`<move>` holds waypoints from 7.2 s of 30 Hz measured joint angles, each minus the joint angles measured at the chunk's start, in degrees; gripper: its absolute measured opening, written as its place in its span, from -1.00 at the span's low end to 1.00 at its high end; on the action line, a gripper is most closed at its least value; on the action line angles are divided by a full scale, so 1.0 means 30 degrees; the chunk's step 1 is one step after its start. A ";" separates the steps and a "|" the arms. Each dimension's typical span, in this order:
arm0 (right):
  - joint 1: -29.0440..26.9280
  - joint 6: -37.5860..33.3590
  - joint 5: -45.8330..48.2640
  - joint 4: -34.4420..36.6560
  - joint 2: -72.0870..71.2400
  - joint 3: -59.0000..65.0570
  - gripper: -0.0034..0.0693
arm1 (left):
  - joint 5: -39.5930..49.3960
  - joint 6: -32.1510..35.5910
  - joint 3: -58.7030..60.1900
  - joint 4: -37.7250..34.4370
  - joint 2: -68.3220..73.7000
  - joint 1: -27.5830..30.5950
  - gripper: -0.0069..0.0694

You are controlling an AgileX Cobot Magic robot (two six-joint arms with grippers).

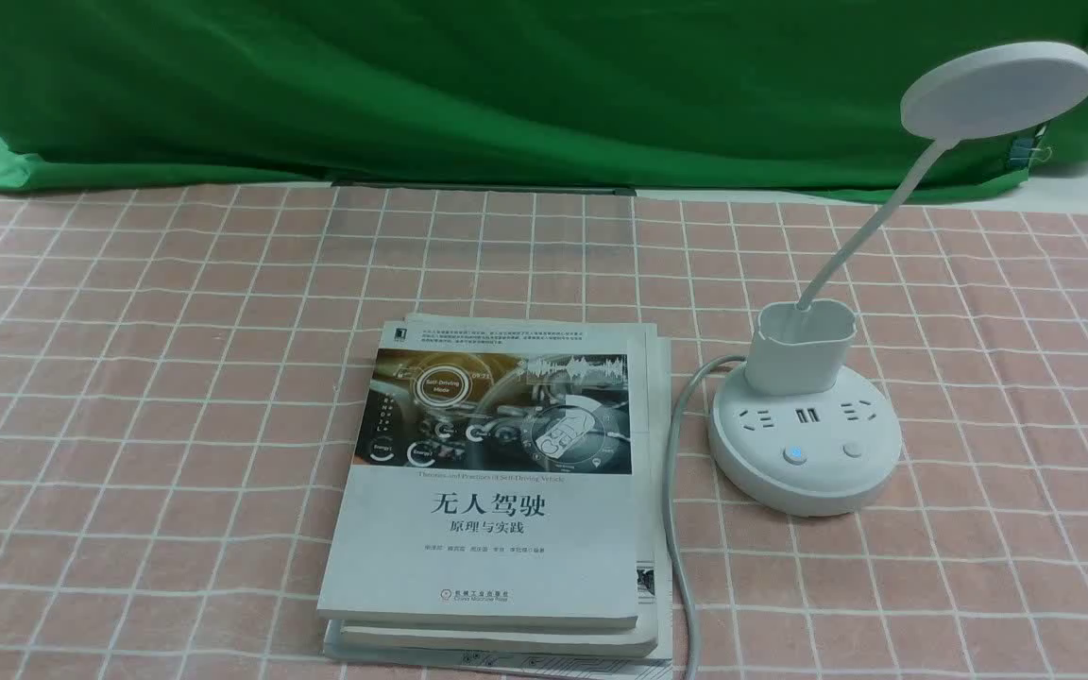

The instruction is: Turn on the table lamp on the pink coffee tablecloth with your hand.

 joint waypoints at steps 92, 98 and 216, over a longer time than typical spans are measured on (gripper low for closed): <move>0.0000 0.8907 -0.0886 0.0001 0.2327 -0.3072 -0.27 | 0.0015 0.0028 0.0000 0.0000 0.0000 0.0000 -0.77; 0.0000 0.3996 0.8128 0.0001 0.9886 -1.0270 -0.42 | 0.0015 0.0028 0.0000 0.0000 0.0000 0.0000 -0.77; 0.1193 -0.0527 0.0732 0.0779 0.6365 -0.5806 -0.82 | 0.0015 0.0005 0.0000 0.0000 0.0000 0.0000 -0.77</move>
